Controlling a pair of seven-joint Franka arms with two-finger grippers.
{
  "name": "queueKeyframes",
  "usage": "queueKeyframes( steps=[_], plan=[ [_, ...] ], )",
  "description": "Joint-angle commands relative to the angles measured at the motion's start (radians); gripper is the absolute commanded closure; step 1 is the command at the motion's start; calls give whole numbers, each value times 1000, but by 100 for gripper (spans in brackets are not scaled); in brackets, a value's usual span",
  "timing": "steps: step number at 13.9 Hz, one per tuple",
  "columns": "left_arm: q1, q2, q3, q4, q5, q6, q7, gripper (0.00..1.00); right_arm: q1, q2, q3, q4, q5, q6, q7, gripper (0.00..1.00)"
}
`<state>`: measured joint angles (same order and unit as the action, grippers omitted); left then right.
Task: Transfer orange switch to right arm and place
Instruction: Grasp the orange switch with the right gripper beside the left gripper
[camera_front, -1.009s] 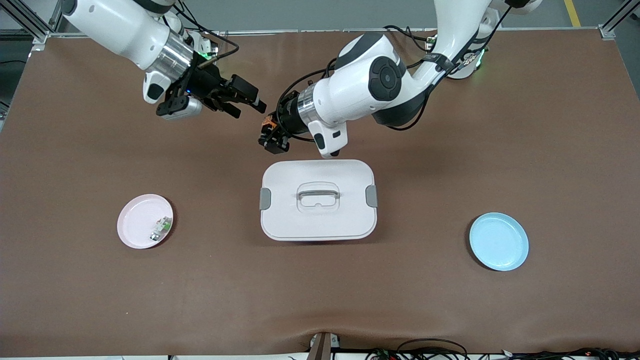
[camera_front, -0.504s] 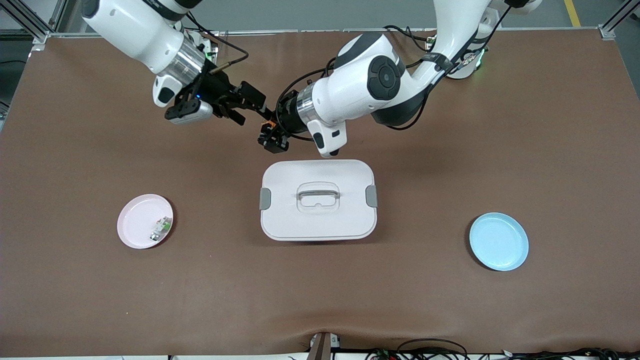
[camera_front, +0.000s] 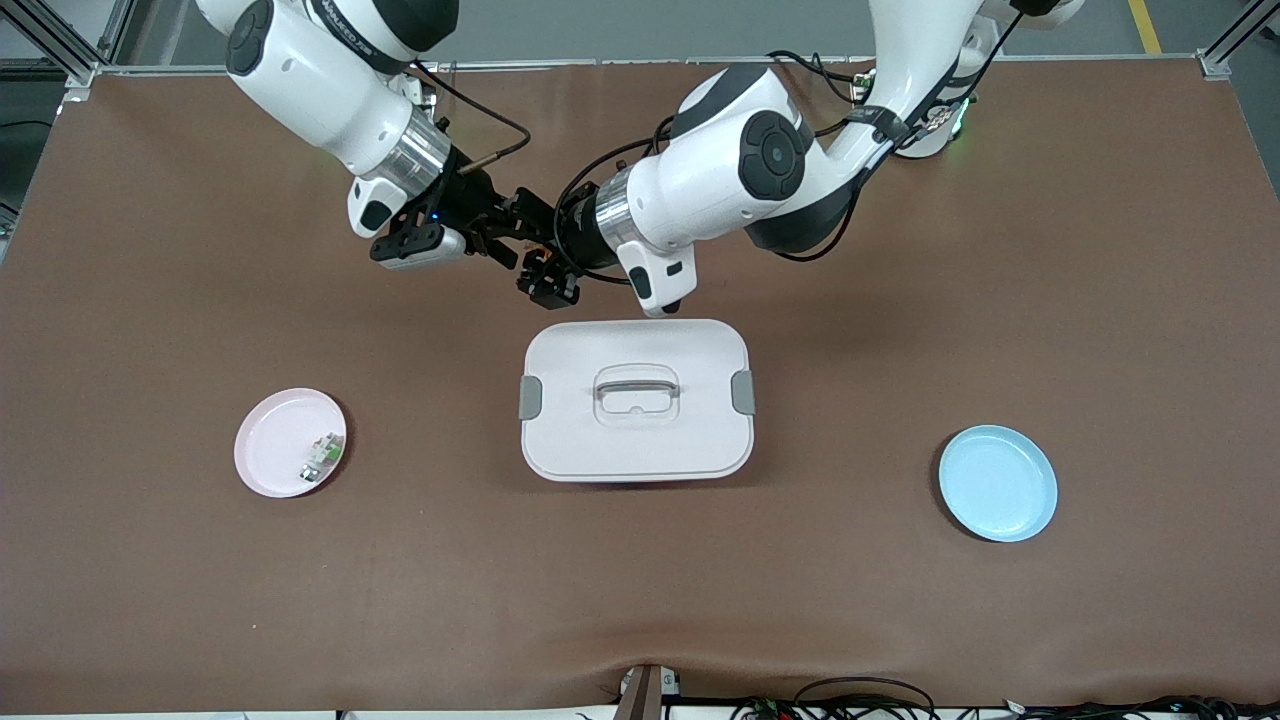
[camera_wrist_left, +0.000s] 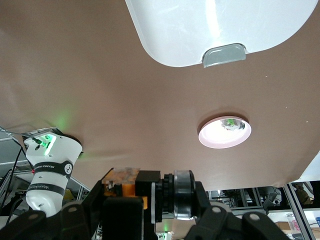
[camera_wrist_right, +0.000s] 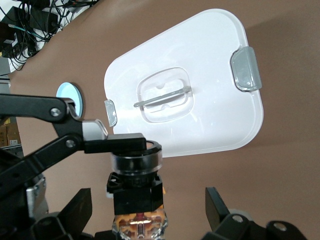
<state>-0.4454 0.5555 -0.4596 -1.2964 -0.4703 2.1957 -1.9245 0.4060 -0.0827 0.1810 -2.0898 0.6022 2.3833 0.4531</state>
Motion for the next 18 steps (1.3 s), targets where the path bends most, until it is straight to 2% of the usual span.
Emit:
queueKeyframes(
  steps=[1, 2, 3, 4, 6, 12, 13, 14, 16, 18],
  plan=[
    [-9, -2, 6, 14, 15, 1, -27, 100, 11, -3, -2, -3, -9, 10, 6, 0],
    [-9, -2, 6, 14, 15, 1, -27, 100, 11, -3, -2, -1, -9, 7, 6, 7],
    [-9, -2, 6, 14, 15, 1, -27, 100, 14, -3, -2, -1, -9, 7, 4, 22],
    [-9, -2, 6, 14, 15, 1, -27, 100, 14, -3, -2, -1, -9, 4, 4, 42],
    [-9, 0, 6, 14, 15, 1, -27, 100, 14, -3, -2, 2, -9, -1, 7, 100],
    [-9, 1, 7, 14, 15, 1, -27, 100, 14, -3, -2, 7, -9, -3, 36, 100],
    [-9, 3, 7, 14, 15, 1, -27, 98, 14, -3, -2, 7, -9, -3, 36, 100],
    [-7, 1, 6, 14, 15, 1, -25, 72, 14, -3, -2, 7, -9, -3, 36, 100],
    [-7, 1, 7, 12, 15, 1, -24, 2, 14, -3, -2, 7, -9, 1, 38, 100],
    [-9, -5, 21, 14, 18, 1, -24, 0, 16, -2, -2, 8, -9, 1, 38, 100]
  ],
)
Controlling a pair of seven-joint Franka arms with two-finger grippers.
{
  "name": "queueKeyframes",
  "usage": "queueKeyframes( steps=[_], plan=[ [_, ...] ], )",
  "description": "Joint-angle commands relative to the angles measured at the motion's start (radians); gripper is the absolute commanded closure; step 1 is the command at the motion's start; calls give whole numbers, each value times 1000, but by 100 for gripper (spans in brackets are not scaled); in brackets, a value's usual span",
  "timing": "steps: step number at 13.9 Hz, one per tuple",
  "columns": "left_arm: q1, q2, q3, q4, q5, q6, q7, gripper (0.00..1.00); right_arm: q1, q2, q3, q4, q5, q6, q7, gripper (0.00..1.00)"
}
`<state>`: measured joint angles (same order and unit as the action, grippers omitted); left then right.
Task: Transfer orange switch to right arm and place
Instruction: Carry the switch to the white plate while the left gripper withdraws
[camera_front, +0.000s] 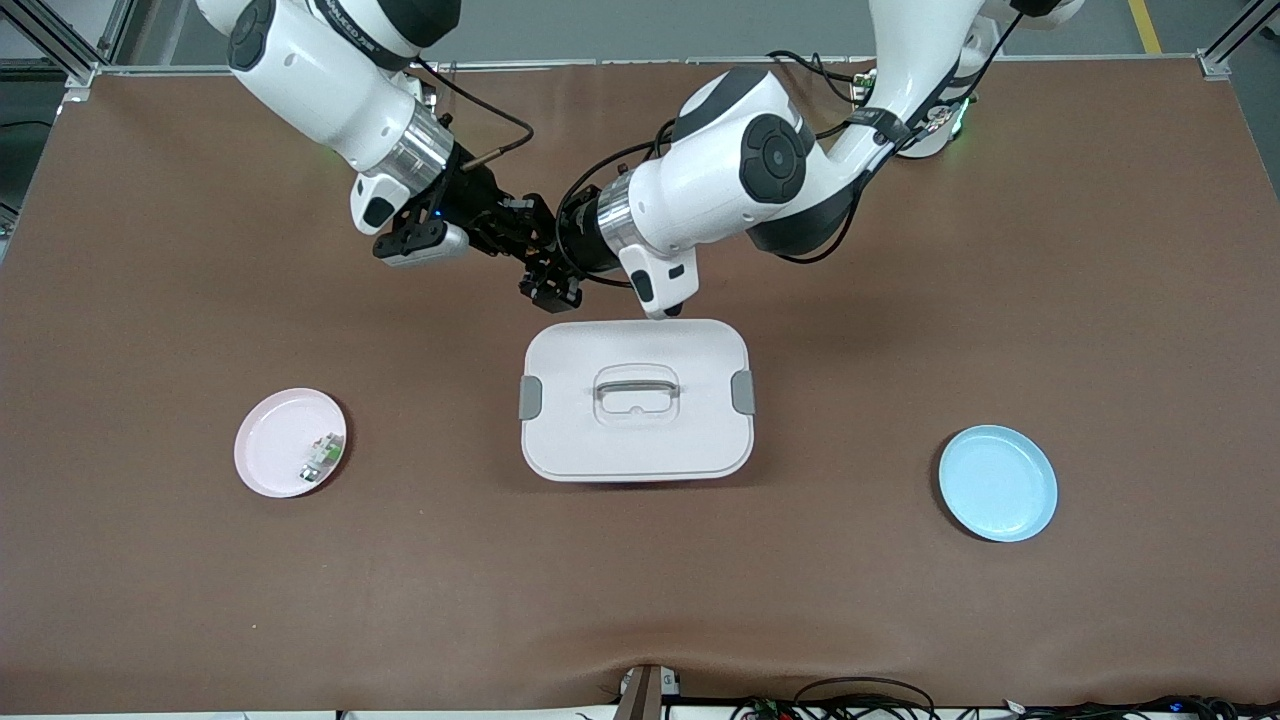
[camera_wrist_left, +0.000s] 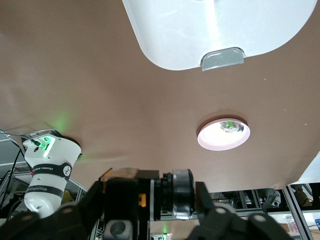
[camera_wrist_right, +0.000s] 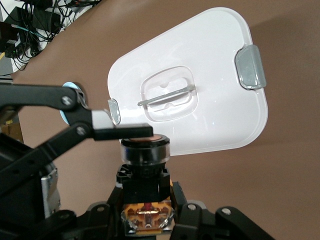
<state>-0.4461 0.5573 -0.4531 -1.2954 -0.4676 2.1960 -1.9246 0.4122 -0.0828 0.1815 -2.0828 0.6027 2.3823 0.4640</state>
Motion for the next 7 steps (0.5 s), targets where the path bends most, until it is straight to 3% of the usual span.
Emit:
queueKeyframes(
  steps=[1, 5, 7],
  plan=[
    [-8, -10, 16, 13, 18, -2, -24, 0, 10, 0, -2, 1, -9, 3, 25, 100],
    [-2, -20, 19, 13, 41, -10, -24, 0, 8, 0, -2, 1, -11, 2, 16, 100],
    [-2, -23, 25, 13, 50, -12, -24, 0, -4, 0, -7, 3, -68, -20, -46, 100]
  ],
)
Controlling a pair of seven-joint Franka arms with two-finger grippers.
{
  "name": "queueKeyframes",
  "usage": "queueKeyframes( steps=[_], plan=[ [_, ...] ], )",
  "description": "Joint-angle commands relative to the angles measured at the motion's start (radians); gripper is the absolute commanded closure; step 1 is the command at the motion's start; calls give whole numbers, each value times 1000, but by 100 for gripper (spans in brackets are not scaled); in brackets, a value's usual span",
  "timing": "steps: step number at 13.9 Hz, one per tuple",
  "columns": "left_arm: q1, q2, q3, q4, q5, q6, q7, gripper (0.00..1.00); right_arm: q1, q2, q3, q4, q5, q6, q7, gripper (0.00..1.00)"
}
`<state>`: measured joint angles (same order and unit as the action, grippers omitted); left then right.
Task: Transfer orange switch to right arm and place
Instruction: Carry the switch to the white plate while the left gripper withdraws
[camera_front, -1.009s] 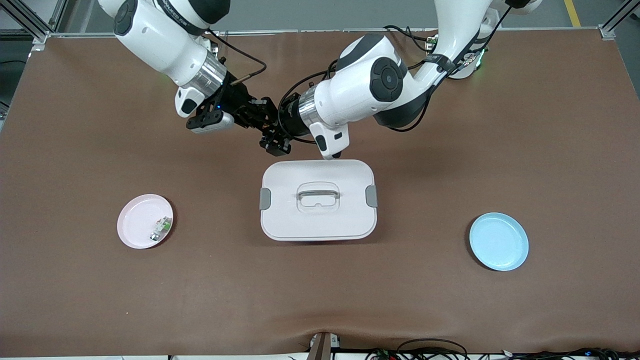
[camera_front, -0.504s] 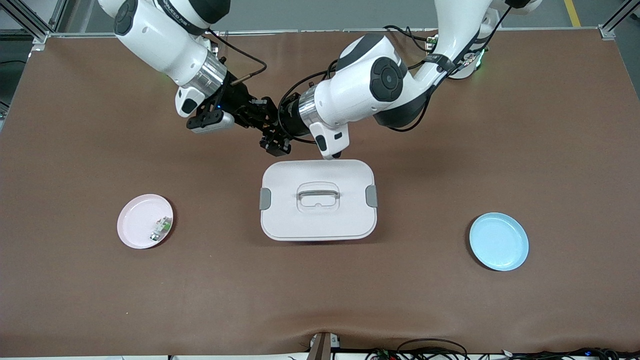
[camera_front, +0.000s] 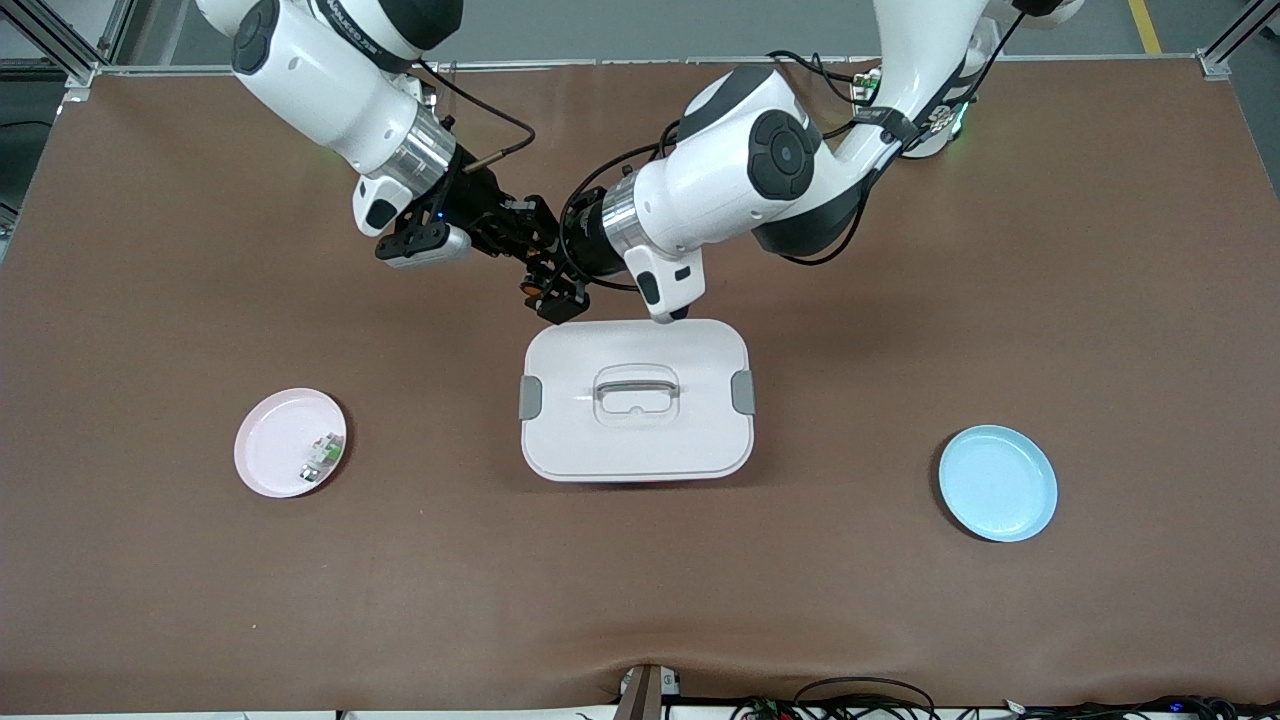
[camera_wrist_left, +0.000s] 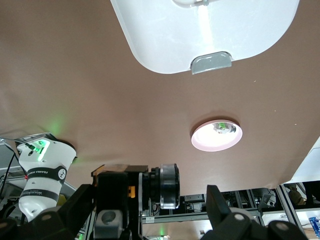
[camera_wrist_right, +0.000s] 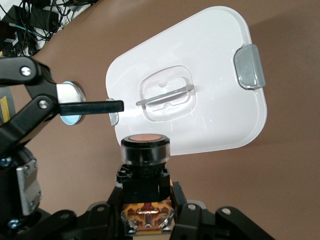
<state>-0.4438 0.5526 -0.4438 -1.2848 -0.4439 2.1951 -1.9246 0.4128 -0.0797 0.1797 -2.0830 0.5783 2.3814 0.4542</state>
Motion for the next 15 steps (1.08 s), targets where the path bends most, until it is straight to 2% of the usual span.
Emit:
queueKeyframes(
  steps=[1, 3, 5, 8, 10, 12, 15],
  plan=[
    [-1, -20, 19, 2, 37, -14, -22, 0, -11, -5, -9, 12, -99, -62, -93, 100],
    [5, -22, 19, 2, 60, -27, -22, 0, -60, -2, -9, 58, -229, -180, -277, 100],
    [25, -25, 19, 2, 86, -54, -22, 0, -113, 6, -9, 87, -320, -266, -548, 100],
    [62, -42, 17, 2, 160, -124, -14, 0, -236, 9, -11, 98, -366, -318, -925, 100],
    [95, -62, 16, 2, 230, -159, -11, 0, -314, 18, -11, 101, -466, -321, -1179, 100],
    [143, -79, 16, -4, 272, -188, 47, 0, -406, 55, -11, 104, -518, -314, -1407, 100],
    [224, -88, 16, -4, 316, -302, 194, 0, -509, 125, -11, 129, -593, -254, -1667, 100]
  ],
)
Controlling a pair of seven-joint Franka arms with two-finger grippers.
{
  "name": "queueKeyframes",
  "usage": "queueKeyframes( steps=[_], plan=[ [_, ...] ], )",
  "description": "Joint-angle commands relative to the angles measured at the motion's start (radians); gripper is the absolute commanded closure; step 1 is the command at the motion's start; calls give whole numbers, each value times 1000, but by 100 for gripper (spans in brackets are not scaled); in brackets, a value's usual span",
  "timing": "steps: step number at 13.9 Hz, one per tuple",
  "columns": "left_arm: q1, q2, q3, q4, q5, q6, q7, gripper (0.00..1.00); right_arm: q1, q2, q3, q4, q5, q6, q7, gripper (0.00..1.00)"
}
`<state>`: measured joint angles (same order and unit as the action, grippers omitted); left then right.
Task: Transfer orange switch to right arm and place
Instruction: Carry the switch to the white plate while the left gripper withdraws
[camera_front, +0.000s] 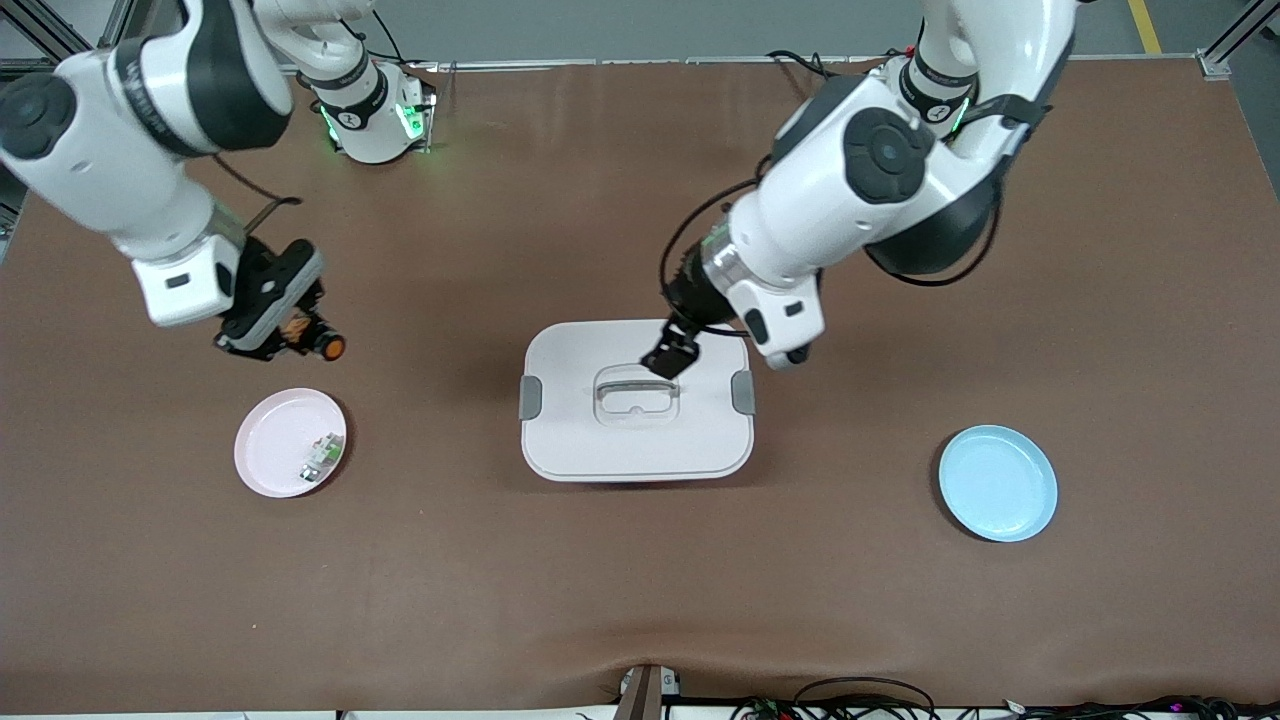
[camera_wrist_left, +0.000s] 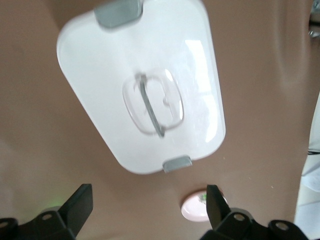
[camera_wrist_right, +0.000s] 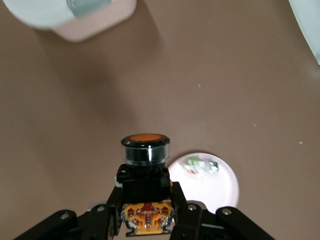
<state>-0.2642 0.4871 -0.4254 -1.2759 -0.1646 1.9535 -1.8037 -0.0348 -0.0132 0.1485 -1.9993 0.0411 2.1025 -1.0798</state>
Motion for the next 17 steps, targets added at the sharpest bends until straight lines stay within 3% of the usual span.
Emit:
queueKeyframes(
  steps=[1, 7, 9, 14, 17],
  plan=[
    [63, -31, -1, -13, 69, -83, 104, 0, -91, 85, 20, 51, -70, 57, -203, 100],
    [221, -73, -1, -23, 157, -217, 354, 0, -250, 379, 20, 190, -72, 186, -573, 100],
    [250, -93, -1, -23, 253, -275, 462, 0, -273, 465, 20, 217, -73, 259, -601, 100],
    [342, -110, -1, -22, 336, -308, 829, 0, -284, 653, 19, 310, -72, 304, -586, 100],
    [379, -125, -1, -20, 422, -314, 1005, 0, -286, 687, 17, 315, -66, 326, -562, 100]
  ],
)
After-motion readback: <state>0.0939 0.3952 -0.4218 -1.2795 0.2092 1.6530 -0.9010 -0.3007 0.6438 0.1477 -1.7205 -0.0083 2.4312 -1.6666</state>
